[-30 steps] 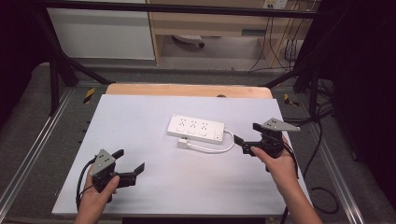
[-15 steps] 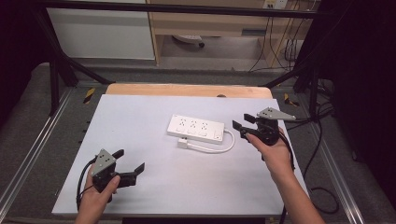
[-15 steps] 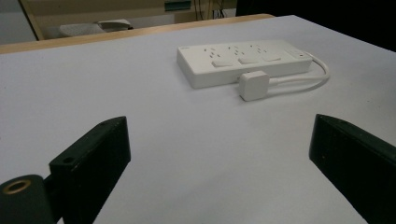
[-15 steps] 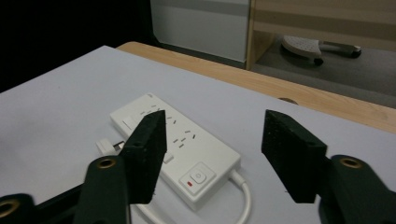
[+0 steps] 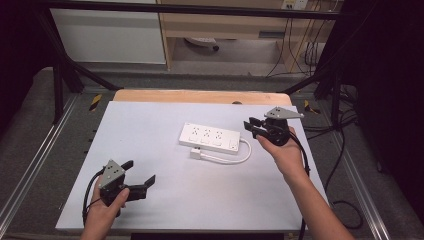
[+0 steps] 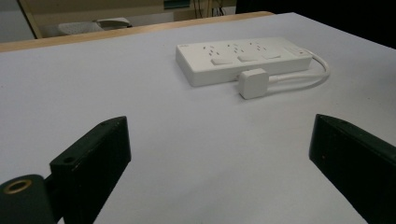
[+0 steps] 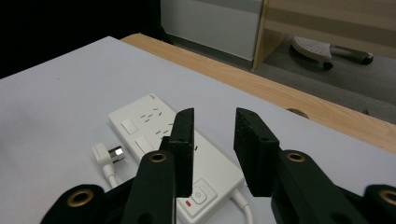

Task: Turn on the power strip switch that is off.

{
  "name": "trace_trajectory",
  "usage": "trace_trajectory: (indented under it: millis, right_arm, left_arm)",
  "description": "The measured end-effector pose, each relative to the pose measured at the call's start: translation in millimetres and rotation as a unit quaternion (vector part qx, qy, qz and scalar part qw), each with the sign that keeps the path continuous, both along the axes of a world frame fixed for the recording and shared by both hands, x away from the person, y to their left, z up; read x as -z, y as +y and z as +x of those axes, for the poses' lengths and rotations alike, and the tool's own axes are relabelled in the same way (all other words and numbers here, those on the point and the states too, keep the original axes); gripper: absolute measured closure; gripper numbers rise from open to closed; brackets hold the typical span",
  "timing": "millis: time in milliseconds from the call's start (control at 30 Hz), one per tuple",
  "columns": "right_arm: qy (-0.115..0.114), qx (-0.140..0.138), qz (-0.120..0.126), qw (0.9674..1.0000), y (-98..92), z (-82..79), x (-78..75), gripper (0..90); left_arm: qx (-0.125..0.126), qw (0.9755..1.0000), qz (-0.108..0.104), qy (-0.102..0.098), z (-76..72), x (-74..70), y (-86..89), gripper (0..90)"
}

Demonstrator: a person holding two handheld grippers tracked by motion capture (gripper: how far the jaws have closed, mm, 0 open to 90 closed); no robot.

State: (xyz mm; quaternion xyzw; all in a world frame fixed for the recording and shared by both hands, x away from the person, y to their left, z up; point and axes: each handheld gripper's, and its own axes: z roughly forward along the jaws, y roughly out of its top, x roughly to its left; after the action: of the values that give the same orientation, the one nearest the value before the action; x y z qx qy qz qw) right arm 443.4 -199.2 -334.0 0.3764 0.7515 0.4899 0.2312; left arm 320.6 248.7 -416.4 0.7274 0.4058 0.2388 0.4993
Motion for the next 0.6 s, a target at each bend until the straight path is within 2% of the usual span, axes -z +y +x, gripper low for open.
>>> trace_trajectory:
  millis: [233,433,600]
  right_arm:
    - [0.007,-0.005,-0.004,1.0,6.2,8.8,7.5,78.4]
    - [0.021,-0.007,-0.011,0.9997,12.0,21.5,20.4,87.6]
    - [0.033,-0.007,-0.006,0.9994,15.6,29.8,29.0,90.0]
  left_arm:
    - [0.0,1.0,0.001,-0.001,-0.1,-0.2,0.4,5.6]
    - [0.0,1.0,0.002,-0.002,-0.1,-0.3,0.3,5.6]
    - [0.0,1.0,0.003,-0.003,-0.1,-0.5,0.4,5.6]
